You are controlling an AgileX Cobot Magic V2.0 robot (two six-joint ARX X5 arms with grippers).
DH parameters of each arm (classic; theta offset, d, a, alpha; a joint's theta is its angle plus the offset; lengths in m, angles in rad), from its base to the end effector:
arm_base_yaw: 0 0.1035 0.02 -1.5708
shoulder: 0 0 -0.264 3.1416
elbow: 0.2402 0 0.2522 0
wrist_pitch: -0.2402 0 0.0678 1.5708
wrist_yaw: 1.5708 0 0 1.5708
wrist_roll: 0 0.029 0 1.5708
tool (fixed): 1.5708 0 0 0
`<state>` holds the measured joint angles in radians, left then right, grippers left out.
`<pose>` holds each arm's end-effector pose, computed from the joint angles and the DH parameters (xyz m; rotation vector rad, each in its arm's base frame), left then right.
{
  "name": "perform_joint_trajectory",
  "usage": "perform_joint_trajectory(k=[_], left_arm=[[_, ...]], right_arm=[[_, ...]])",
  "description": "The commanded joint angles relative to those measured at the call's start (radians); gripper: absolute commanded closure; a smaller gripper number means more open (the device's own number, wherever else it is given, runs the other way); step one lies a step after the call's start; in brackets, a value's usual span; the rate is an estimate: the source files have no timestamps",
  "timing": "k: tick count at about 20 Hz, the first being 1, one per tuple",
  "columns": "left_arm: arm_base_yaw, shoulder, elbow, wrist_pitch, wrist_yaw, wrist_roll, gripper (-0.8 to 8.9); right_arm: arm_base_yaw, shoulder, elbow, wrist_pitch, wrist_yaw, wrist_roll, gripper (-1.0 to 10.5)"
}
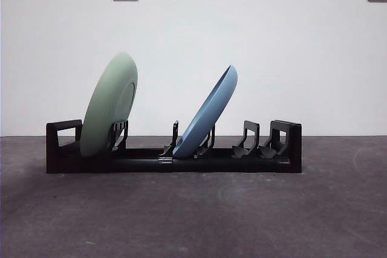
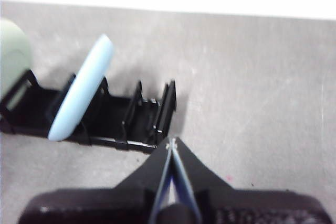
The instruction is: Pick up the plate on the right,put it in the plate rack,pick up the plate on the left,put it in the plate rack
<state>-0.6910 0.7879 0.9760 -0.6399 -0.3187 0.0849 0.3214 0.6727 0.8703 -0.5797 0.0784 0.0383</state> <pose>0.1206 -0.0879 0.3538 0.3026 0.3825 -0.3832 0.1256 0.0394 0.3389 -0.0384 0.3799 0.2328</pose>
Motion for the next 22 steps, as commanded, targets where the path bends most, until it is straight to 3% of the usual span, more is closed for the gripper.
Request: perform_joint_trajectory(k=[1,6,8,22], left_arm=[[0.006,-0.122,-0.092,0.031,-0.011,-0.022,8.21],[0.005,-0.365,-0.274,0.047,-0.009,-0.086,8.21],[0.005,-0.373,-0.276,0.025,0.008,-0.086,8.17],[0.005,-0.372,-0.276,-0.042,0.006,-0.087,8.17]], right_arm=[[0.013,-0.158,-0.131,0.074,0.0,0.013,9.6],[0.014,-0.403,-0.271,0.04,0.008,0.03,9.6],[0.014,-0.402,-0.271,-0.018,0.011,0.074,9.4],[0.014,-0.391,-0.271,-0.111,0.007,0.075,9.4]])
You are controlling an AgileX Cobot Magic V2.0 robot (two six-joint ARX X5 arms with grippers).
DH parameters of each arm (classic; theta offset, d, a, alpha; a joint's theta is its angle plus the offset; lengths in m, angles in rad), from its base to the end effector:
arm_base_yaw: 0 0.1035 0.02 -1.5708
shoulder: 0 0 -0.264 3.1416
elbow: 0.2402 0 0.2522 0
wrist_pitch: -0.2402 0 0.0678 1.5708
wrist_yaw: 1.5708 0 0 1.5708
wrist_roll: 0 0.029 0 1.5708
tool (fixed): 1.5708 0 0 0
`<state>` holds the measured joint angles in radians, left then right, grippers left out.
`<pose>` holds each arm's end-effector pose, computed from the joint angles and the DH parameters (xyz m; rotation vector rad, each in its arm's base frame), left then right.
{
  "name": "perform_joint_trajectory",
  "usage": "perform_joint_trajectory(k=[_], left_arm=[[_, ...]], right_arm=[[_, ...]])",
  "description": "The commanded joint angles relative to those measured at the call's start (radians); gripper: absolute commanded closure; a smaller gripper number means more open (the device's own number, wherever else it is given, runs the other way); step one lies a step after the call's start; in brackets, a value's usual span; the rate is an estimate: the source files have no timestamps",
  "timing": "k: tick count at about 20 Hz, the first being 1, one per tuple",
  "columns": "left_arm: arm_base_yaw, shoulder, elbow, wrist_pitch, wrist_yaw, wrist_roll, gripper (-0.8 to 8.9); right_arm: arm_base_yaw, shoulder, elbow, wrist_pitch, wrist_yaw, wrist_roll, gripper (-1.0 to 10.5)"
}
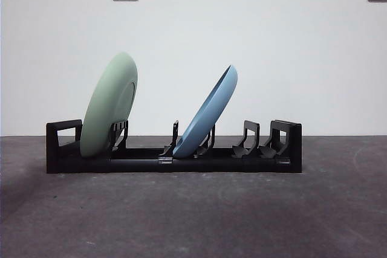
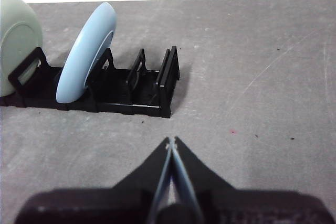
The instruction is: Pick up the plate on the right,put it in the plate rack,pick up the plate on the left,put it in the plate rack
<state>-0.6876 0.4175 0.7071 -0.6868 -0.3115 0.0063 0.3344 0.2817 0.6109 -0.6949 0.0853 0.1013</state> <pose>0.0708 -0.0466 0.3011 0.1976 0.3496 -0.3723 0.0661 0.0203 0.2783 0.0233 0.3705 0.2278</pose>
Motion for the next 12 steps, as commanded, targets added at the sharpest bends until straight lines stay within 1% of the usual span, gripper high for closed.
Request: perform_joint_trajectory(k=[1,5,6,7,8,9,10,12], left_arm=[[0.001,-0.001,-0.007,0.004,-0.002,-0.009,8.17],[0.001,-0.001,-0.007,0.004,-0.002,-0.004,8.17],[0.003,-0.004,-0.007,0.002,-0.01,0.077,8.17],[0.023,-0.025,-0.008,-0.001,-0.026,0.116,8.17],[0.05,-0.037,-0.01,0.0,-0.026,0.146,8.17],[0.089,-0.051,-0.015,0.016,-0.018,0.153,8.17],[0.139,-0.072,-0.027,0.045,0.011,0.153,8.17],[0.253,-0.122,-0.08,0.149,0.113,0.16,8.17]], right_arm=[[0.002,0.0,-0.011,0.005,0.0,0.012,9.4],[0.002,0.0,-0.011,0.005,0.0,0.012,9.4],[0.002,0.0,-0.011,0.005,0.0,0.012,9.4],[0.002,0.0,-0.011,0.005,0.0,0.012,9.4],[0.002,0.0,-0.011,0.005,0.0,0.012,9.4],[0.002,0.0,-0.011,0.005,0.0,0.012,9.4],[0.002,0.0,-0.011,0.005,0.001,0.012,9.4],[0.002,0.0,-0.011,0.005,0.0,0.012,9.4]])
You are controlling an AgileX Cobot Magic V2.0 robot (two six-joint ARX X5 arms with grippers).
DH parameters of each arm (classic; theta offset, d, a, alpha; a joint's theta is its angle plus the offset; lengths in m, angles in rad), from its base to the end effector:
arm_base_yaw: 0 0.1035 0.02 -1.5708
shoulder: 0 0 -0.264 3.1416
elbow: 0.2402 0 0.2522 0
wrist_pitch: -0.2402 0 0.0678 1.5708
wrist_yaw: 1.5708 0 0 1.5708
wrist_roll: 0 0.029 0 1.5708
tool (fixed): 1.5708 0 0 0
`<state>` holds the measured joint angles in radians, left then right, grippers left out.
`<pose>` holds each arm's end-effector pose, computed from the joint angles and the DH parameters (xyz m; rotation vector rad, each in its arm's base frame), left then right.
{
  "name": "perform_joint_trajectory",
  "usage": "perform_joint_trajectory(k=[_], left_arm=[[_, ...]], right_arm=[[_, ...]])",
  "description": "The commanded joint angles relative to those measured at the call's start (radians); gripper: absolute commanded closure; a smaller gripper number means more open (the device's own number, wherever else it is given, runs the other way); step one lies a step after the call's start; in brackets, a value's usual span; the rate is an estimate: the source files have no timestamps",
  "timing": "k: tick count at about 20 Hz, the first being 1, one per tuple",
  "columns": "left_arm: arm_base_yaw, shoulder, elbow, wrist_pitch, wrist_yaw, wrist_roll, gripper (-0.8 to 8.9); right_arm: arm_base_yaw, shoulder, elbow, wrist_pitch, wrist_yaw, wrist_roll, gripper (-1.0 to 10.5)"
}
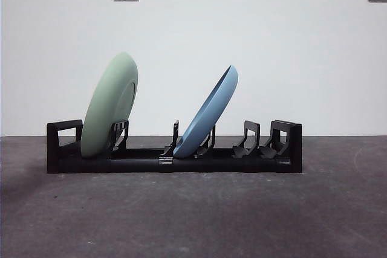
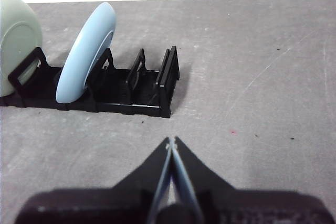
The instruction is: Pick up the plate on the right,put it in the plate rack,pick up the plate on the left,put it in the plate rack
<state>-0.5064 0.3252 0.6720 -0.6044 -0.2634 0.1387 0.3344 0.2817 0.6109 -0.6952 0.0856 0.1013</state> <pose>0.0670 -0.0285 0.3031 0.2343 0.2224 -0.2582 0.0661 0.0203 0.2783 0.0232 0.3708 0.2275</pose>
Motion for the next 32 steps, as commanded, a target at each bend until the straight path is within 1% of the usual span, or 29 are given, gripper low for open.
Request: perform_joint_trajectory(k=[1,4,6,9,11,16,17,22,32], left_arm=[[0.127,-0.063,-0.092,0.135,0.109,0.036,8.17],[0.267,-0.176,-0.282,0.335,0.237,0.042,8.16],[0.33,-0.24,-0.4,0.413,0.283,0.024,8.17],[0.397,-0.291,-0.512,0.44,0.3,-0.043,8.17],[0.425,-0.298,-0.564,0.459,0.298,-0.061,8.17],[0.437,-0.303,-0.659,0.496,0.29,-0.062,8.17],[0.437,-0.31,-0.669,0.482,0.291,-0.064,8.17],[0.437,-0.323,-0.669,0.42,0.287,-0.063,8.17],[0.436,-0.323,-0.669,0.425,0.29,-0.063,8.17]], right_arm=[[0.002,0.0,-0.011,0.005,0.0,0.012,9.4],[0.002,0.0,-0.011,0.005,0.0,0.012,9.4],[0.002,0.0,-0.011,0.005,0.0,0.012,9.4],[0.002,0.0,-0.011,0.005,0.0,0.012,9.4],[0.002,0.0,-0.011,0.005,0.0,0.012,9.4],[0.002,0.0,-0.011,0.005,0.0,0.012,9.4],[0.002,0.0,-0.011,0.005,-0.001,0.012,9.4],[0.002,0.0,-0.011,0.005,0.0,0.012,9.4],[0.002,0.0,-0.011,0.005,0.0,0.012,9.4]])
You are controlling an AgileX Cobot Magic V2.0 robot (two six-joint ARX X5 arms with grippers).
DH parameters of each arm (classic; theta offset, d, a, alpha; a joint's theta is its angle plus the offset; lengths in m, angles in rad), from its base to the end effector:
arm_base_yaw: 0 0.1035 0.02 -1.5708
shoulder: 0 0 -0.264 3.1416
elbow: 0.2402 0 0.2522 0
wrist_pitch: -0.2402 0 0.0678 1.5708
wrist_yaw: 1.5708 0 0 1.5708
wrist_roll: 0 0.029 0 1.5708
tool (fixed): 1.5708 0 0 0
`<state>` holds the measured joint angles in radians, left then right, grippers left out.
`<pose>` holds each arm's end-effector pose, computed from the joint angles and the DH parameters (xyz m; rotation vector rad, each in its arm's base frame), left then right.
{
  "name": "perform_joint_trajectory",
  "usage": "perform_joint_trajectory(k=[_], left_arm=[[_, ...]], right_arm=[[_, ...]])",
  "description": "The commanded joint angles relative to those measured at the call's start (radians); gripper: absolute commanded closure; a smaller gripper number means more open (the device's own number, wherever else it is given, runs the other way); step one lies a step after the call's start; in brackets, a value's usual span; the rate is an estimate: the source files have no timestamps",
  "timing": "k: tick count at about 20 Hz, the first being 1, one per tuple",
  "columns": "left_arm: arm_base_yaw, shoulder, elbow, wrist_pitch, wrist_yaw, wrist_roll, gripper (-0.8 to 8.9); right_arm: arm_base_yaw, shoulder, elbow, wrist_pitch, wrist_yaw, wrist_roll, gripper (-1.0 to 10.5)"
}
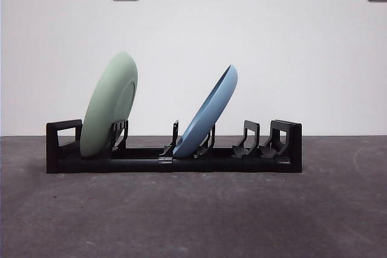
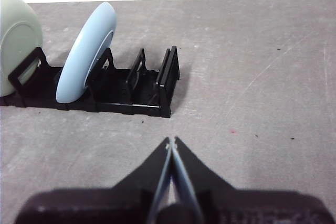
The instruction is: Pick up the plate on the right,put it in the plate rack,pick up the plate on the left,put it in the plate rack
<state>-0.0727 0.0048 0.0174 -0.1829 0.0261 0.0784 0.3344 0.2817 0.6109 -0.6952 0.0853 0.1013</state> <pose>0.0953 -0.0077 0.1514 0.0821 0.1664 -0.1052 0.0661 0.0203 0.2783 0.0233 0.3708 0.2278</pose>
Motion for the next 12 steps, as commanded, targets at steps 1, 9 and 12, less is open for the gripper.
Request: perform_joint_trajectory(k=[1,9,12], left_arm=[[0.002,-0.003,-0.014,0.004,0.001,-0.003,8.17],[0.002,-0.003,-0.014,0.003,0.001,-0.003,8.17],[0.002,-0.003,-0.014,0.003,0.001,-0.003,8.17]], right_arm=[[0.002,0.0,-0.011,0.005,0.0,0.012,9.4],[0.002,0.0,-0.011,0.005,0.0,0.012,9.4],[0.002,0.0,-0.011,0.006,0.002,0.005,9.4]])
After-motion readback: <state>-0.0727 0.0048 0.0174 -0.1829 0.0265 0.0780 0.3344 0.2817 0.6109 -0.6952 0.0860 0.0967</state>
